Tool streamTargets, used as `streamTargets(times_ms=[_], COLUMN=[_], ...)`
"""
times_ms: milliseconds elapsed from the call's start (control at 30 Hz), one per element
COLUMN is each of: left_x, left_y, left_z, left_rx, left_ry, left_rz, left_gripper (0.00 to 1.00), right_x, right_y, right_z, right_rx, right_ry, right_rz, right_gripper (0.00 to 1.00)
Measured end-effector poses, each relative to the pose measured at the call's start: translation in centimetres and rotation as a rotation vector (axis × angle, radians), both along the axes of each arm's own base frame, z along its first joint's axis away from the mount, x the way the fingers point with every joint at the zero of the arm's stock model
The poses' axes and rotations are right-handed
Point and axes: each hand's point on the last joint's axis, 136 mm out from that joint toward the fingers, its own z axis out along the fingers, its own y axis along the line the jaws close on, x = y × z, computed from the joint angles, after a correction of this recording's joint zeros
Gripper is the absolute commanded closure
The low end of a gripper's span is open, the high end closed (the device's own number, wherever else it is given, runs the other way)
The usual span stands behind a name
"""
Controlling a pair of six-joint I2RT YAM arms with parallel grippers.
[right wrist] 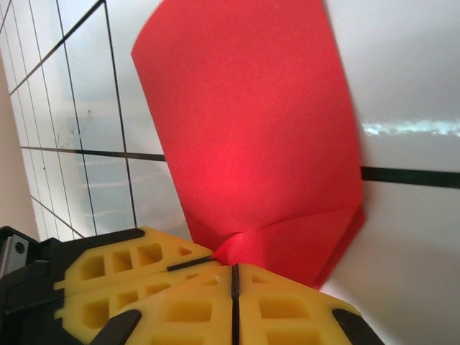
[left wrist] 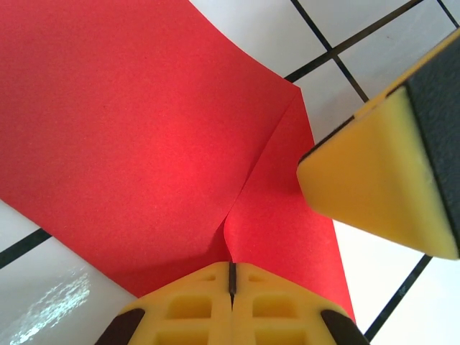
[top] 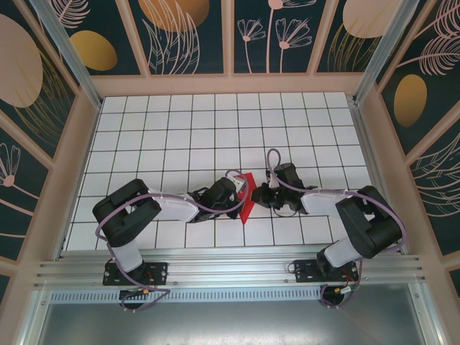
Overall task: Fold a paper plane with a square sheet of paper (pick it up from the middle)
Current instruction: Third fold the triangle at the center of the table.
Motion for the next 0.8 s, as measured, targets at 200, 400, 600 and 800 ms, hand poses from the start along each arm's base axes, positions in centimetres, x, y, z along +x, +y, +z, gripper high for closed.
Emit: streamTargets(times_ms=[200, 400, 600, 800], left_x=[0.0, 0.0, 0.1, 0.2], left_y=[0.0, 0.1, 0.1, 0.1], left_z=[0.0, 0.0, 0.0, 0.0], left_rx=[0.004, 0.01, 0.016, 0.02], left_ry=[0.0, 0.0, -0.002, -0.003], left_rz=[-0.003, -0.001, 0.001, 0.003], left_gripper=[1.0, 1.0, 1.0, 1.0], right_x=[-0.5, -0.5, -0.4, -0.4], right_y=[-0.1, -0.1, -0.1, 0.4], right_z=[-1.3, -1.8, -1.1, 1.0], right_rx=[0.009, 0.002, 0.01, 0.048], right_ry=[0.033, 0.039, 0.026, -0.03], right_rz=[-0.009, -0.011, -0.01, 0.0], right_gripper=[0.9, 0.9, 0.9, 0.9])
